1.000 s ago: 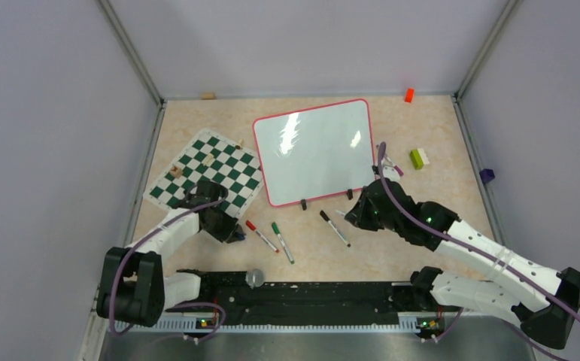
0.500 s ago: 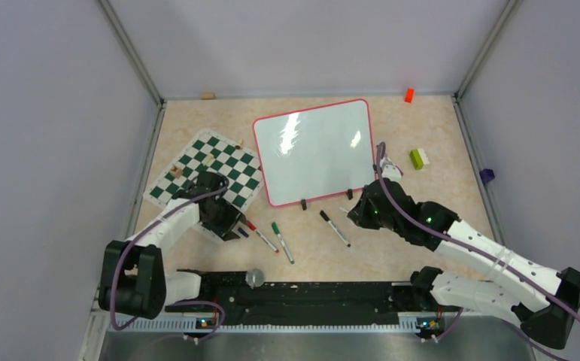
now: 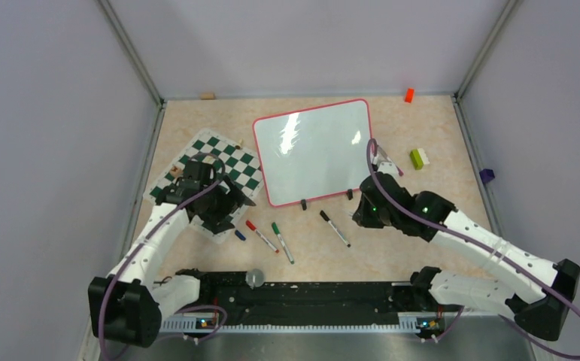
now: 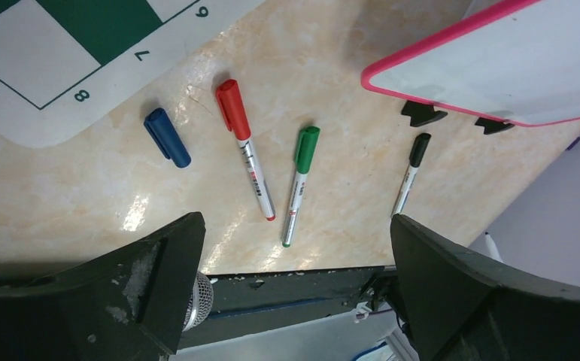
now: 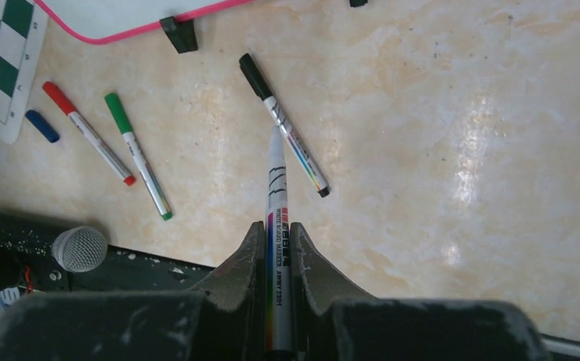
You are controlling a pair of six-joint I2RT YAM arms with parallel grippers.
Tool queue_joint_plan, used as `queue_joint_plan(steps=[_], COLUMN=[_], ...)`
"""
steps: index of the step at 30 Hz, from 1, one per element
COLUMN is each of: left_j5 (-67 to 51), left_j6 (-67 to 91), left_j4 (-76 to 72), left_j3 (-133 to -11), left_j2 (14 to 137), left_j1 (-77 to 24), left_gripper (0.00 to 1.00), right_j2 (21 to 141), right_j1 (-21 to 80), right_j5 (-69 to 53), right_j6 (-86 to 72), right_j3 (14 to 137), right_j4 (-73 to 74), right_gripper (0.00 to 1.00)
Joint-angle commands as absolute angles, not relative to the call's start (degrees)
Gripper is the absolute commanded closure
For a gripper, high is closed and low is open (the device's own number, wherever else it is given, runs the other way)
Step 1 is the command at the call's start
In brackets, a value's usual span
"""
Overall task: Write a sentence on the whiteboard
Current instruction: Place the pen cap at the center of the board, then write a sentence on the whiteboard.
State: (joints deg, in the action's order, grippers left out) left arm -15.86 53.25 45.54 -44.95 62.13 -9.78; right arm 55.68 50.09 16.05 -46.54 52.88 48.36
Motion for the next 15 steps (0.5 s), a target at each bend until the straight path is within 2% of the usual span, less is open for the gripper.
queue_joint_plan(steps=[1, 8, 12, 15], left_j5=[-18.24, -19.76, -17.54, -10.75], left_j6=[49.43, 43.31, 40.29, 43.11], left_j4=[47.22, 45.02, 43.88, 42.92], left_j3=[-46.64, -47.06, -47.73, -48.13], left_j2=[59.29, 54.26, 50.24, 46.12], left_j1=[-9.58, -9.58, -9.57, -9.51], left_gripper=[0.01, 0.01, 0.01, 0.01], right_j2=[59.36, 64.96, 62.40, 58.58], right_j1=[49.76, 49.73, 49.69, 49.72], right_j5=[17.30, 18.87, 18.94, 14.18], right_j6=[-46.46, -46.67, -45.82, -41.18], right_j3=[60.48, 69.12, 69.04, 67.33], right_j4=[57.83, 68.02, 67.58, 63.12], right_gripper=[1.00, 1.00, 1.00, 1.00])
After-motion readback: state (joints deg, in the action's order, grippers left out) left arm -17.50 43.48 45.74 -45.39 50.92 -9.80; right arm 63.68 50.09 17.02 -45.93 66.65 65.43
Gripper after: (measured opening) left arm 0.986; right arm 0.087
